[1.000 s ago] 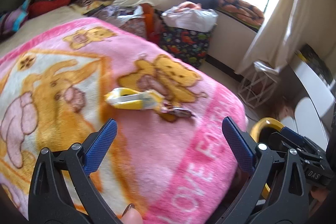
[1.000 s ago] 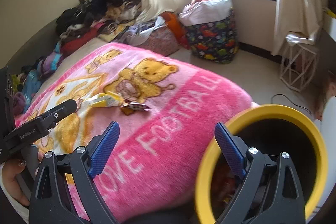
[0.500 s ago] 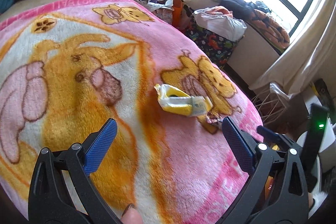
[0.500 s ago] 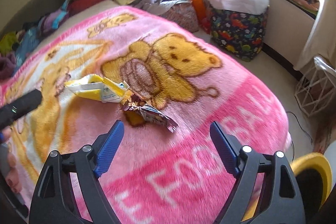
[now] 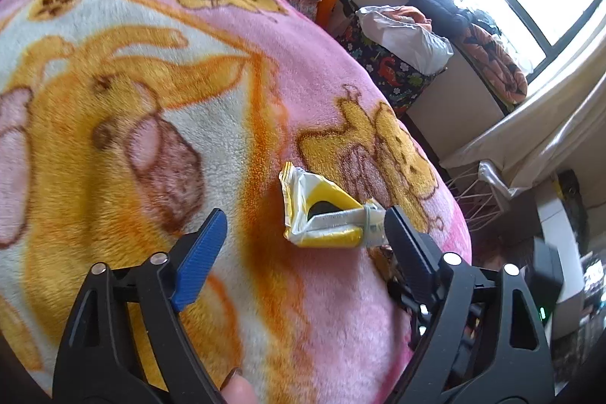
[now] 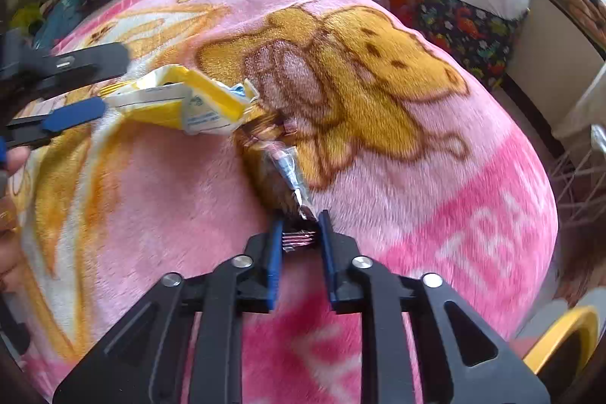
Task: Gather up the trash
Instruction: 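Grasp the yellow snack packet with the left tool while the right tool grasps the brown wrapper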
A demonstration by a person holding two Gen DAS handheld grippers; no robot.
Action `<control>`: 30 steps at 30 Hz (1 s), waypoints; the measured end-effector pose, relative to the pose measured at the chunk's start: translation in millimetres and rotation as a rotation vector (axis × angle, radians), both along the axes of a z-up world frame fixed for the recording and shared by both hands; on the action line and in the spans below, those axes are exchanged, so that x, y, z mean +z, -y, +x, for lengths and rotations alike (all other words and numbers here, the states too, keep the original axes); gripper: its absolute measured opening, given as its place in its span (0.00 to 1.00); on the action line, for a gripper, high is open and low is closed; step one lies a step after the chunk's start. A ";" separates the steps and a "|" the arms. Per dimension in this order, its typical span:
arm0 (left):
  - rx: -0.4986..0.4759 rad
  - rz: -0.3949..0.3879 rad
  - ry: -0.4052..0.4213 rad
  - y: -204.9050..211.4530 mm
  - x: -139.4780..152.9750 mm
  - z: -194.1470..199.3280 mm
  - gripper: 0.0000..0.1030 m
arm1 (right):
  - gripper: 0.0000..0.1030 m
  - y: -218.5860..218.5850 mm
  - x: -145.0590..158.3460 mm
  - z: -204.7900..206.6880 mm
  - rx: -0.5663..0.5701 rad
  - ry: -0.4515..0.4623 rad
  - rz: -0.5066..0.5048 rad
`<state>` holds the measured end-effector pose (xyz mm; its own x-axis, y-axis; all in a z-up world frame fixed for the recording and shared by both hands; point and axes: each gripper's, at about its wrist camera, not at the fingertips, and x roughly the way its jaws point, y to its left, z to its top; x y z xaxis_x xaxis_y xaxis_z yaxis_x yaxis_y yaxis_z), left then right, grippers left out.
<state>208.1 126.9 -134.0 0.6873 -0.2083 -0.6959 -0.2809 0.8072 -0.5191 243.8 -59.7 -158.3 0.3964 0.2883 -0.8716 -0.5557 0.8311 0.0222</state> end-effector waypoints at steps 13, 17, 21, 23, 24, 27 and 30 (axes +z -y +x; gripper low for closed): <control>-0.016 -0.037 -0.008 15.6 -8.6 -5.1 0.11 | 0.16 62.2 14.5 -69.5 -0.146 -0.073 0.263; -0.043 -0.012 0.012 27.2 -2.0 -13.2 0.10 | 0.16 78.1 24.7 -87.8 -0.170 -0.063 0.301; -0.080 0.018 0.027 43.2 5.2 -21.1 0.10 | 0.16 92.7 37.0 -97.7 -0.195 -0.049 0.347; -0.101 0.038 0.036 53.0 10.1 -26.2 0.09 | 0.16 99.8 41.9 -103.4 -0.203 -0.040 0.360; -0.114 0.046 0.042 58.6 12.7 -28.7 0.09 | 0.16 102.4 45.1 -105.4 -0.205 -0.034 0.366; -0.145 0.056 0.055 71.0 17.8 -33.8 0.09 | 0.16 113.9 52.2 -111.0 -0.224 -0.021 0.384; -0.182 0.063 0.071 85.8 26.0 -36.6 0.09 | 0.16 126.9 56.7 -114.7 -0.252 -0.019 0.400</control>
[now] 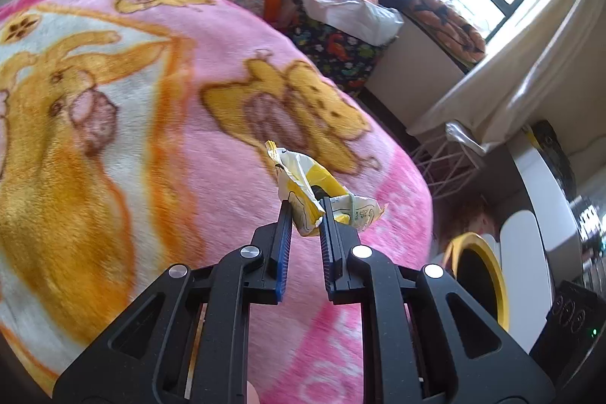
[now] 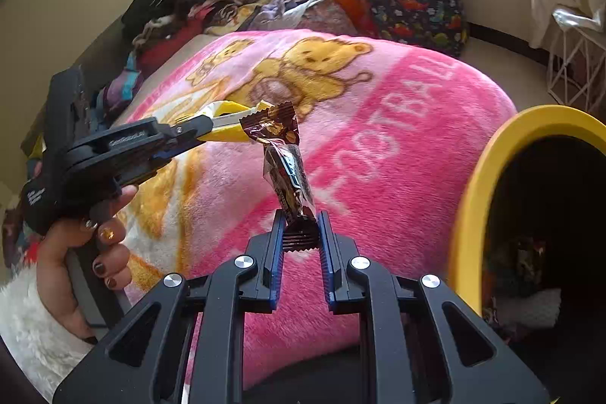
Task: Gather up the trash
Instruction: 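Grasp the yellow snack packet with the left tool while the right tool grasps the brown wrapper, then carry the yellow packet and brown wrapper in both tools over the yellow bin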
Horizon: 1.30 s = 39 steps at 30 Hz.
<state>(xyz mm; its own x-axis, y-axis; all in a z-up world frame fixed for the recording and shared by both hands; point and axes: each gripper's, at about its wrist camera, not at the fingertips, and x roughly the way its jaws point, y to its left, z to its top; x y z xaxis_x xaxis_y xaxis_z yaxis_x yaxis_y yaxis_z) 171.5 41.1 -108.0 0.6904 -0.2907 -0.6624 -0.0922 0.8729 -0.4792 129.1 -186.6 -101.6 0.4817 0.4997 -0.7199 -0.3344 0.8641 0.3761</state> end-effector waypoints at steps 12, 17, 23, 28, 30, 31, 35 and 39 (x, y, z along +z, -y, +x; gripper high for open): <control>-0.100 0.021 0.044 50.8 29.3 -3.9 0.09 | 0.16 54.1 20.4 -8.6 -0.115 0.042 0.057; -0.139 0.032 0.056 71.8 36.1 -4.8 0.09 | 0.16 81.1 23.1 -10.4 -0.173 0.049 0.072; -0.183 0.042 0.064 94.0 41.4 -6.0 0.09 | 0.16 110.3 23.0 -17.0 -0.237 0.052 0.084; -0.215 0.049 0.069 110.3 44.4 -7.2 0.09 | 0.16 128.5 22.1 -26.8 -0.273 0.055 0.089; -0.226 0.051 0.072 116.1 45.1 -7.6 0.09 | 0.16 133.0 22.6 -29.1 -0.285 0.058 0.088; -0.232 0.053 0.074 119.1 45.8 -8.0 0.09 | 0.16 135.8 23.1 -30.2 -0.294 0.058 0.090; -0.258 0.061 0.079 131.8 48.0 -10.4 0.09 | 0.16 146.4 24.8 -33.3 -0.321 0.063 0.097; -0.286 0.073 0.084 144.7 48.8 -13.6 0.09 | 0.16 158.6 25.5 -35.8 -0.356 0.062 0.104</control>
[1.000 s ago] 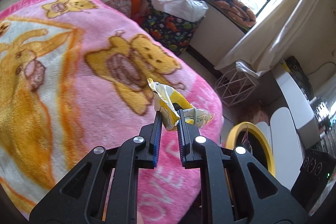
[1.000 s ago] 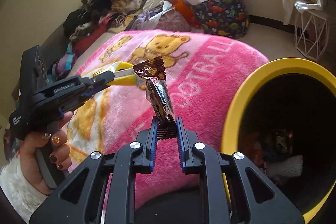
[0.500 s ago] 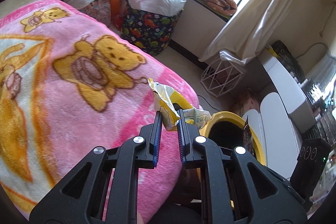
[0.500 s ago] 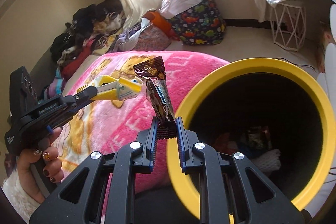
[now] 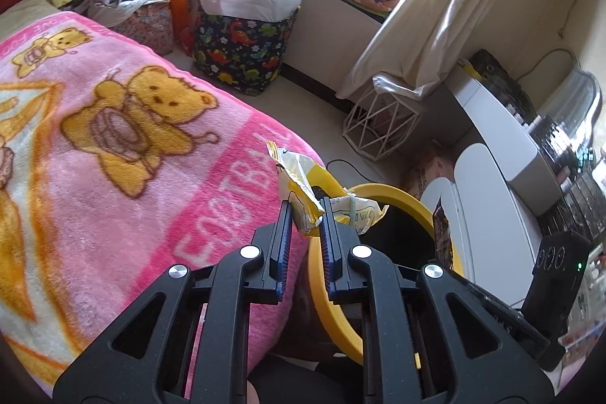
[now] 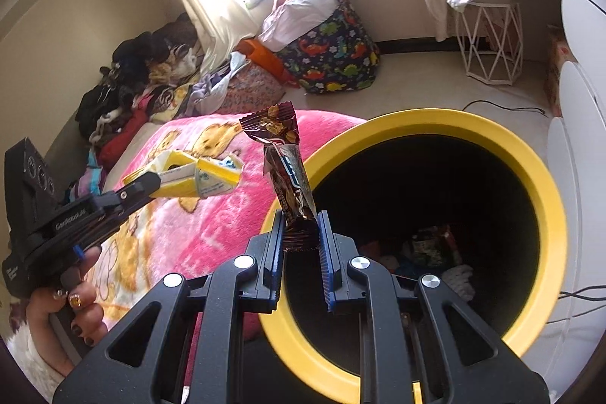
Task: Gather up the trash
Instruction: 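Carry the yellow packet and brown wrapper in both tools over the yellow bin, then open both tools to drop the yellow packet and brown wrapper into the bin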
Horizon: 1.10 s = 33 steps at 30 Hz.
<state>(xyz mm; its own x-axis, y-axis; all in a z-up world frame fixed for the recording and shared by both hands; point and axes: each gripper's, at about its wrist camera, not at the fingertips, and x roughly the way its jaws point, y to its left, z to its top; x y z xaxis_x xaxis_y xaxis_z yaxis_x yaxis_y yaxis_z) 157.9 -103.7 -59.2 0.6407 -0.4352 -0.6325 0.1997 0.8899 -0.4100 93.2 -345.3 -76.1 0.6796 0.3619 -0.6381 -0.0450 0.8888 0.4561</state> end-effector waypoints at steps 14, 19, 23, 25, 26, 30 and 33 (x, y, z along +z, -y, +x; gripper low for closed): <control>-0.131 0.067 0.012 49.8 -3.4 -15.6 0.09 | 0.16 48.1 -2.9 -14.3 -0.127 -0.009 0.021; -0.184 0.095 0.012 68.4 -6.5 -21.9 0.09 | 0.16 60.2 -4.4 -19.2 -0.166 -0.016 0.027; -0.237 0.117 0.006 85.1 -10.3 -26.7 0.09 | 0.16 68.5 -5.0 -21.2 -0.183 -0.023 0.037; -0.258 0.129 0.001 91.9 -12.8 -28.1 0.09 | 0.16 71.2 -4.8 -21.7 -0.188 -0.026 0.034; -0.270 0.135 -0.003 95.7 -14.4 -29.1 0.09 | 0.16 71.1 -4.1 -21.5 -0.189 -0.028 0.032; -0.309 0.155 -0.018 109.2 -21.5 -32.4 0.09 | 0.16 72.4 -3.2 -22.0 -0.195 -0.038 0.026; -0.328 0.159 -0.027 116.4 -25.0 -34.0 0.10 | 0.18 76.7 -3.8 -22.9 -0.204 -0.054 0.023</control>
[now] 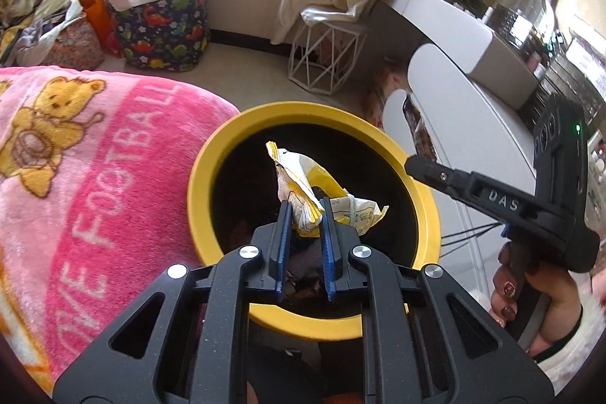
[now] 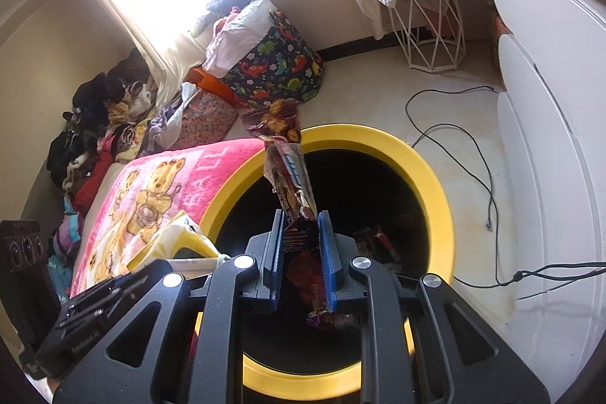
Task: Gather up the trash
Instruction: 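Open both tools to drop the yellow packet and brown wrapper into the bin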
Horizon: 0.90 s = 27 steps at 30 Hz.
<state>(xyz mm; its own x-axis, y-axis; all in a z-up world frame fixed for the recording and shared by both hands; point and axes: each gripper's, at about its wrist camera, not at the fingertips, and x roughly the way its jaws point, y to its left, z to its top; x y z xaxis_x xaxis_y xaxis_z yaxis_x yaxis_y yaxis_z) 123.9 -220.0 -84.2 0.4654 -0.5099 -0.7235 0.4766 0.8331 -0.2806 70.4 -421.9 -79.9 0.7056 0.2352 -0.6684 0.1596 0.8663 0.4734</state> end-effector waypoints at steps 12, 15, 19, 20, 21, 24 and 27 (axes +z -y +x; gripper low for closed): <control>0.034 0.008 -0.001 -4.0 0.6 -4.5 0.52 | 0.57 -1.2 1.9 -18.2 -0.012 -0.003 -0.056; 0.061 0.011 0.014 -11.0 5.2 -7.9 0.66 | 0.68 -8.4 9.0 -25.6 0.000 0.030 -0.086; 0.105 -0.004 0.049 -25.9 14.0 -14.9 0.78 | 0.81 -19.7 18.9 -36.1 0.004 0.085 -0.117; 0.116 -0.004 0.062 -30.2 16.8 -17.2 0.83 | 0.81 -21.5 20.3 -37.9 0.008 0.095 -0.123; 0.127 0.001 0.076 -34.3 19.3 -19.9 0.84 | 0.83 -26.0 23.2 -40.8 0.016 0.113 -0.130; 0.155 0.002 0.105 -46.0 25.7 -26.8 0.89 | 0.89 -34.4 27.6 -46.3 0.024 0.146 -0.143; 0.182 0.002 0.122 -59.5 29.9 -32.3 0.89 | 0.93 -42.3 31.9 -50.7 0.024 0.178 -0.160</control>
<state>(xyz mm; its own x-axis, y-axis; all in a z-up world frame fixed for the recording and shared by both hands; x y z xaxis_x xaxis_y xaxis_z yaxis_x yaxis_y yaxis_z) 91.6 -160.5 -54.3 0.6339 -0.4081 -0.6570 0.3485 0.9090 -0.2284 19.7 -379.7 -48.0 0.8109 0.1546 -0.5644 0.0642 0.9351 0.3485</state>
